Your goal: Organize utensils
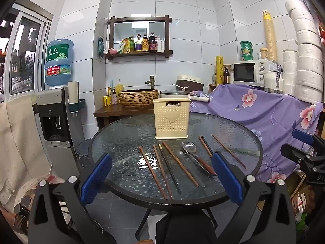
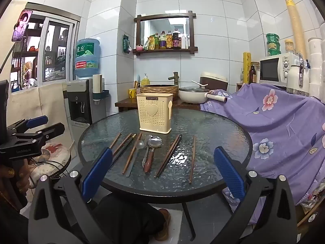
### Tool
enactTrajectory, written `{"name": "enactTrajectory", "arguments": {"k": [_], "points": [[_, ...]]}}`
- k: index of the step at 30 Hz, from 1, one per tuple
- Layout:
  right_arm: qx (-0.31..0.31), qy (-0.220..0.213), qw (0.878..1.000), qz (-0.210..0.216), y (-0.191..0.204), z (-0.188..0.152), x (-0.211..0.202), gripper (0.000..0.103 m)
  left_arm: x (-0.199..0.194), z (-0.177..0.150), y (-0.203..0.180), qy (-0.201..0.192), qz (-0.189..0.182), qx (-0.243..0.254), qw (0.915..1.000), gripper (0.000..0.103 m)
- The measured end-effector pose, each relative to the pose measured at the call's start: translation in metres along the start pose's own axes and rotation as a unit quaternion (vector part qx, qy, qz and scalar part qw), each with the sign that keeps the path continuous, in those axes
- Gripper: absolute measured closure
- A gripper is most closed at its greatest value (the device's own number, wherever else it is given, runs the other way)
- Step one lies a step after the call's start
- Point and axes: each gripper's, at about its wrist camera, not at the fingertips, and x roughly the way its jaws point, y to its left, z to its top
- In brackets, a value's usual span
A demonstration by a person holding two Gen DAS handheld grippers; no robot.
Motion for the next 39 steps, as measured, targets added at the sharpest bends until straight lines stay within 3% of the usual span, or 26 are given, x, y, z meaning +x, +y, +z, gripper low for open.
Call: {"name": "enactTrajectory", "arguments": {"k": [39], "points": [[0.000,-0.004,1.000,-0.001,0.000,0.000,0.000,0.005,-0.002,0.001,-0.001,-0.003,-0.007,0.003,1.0000,0.006]]}}
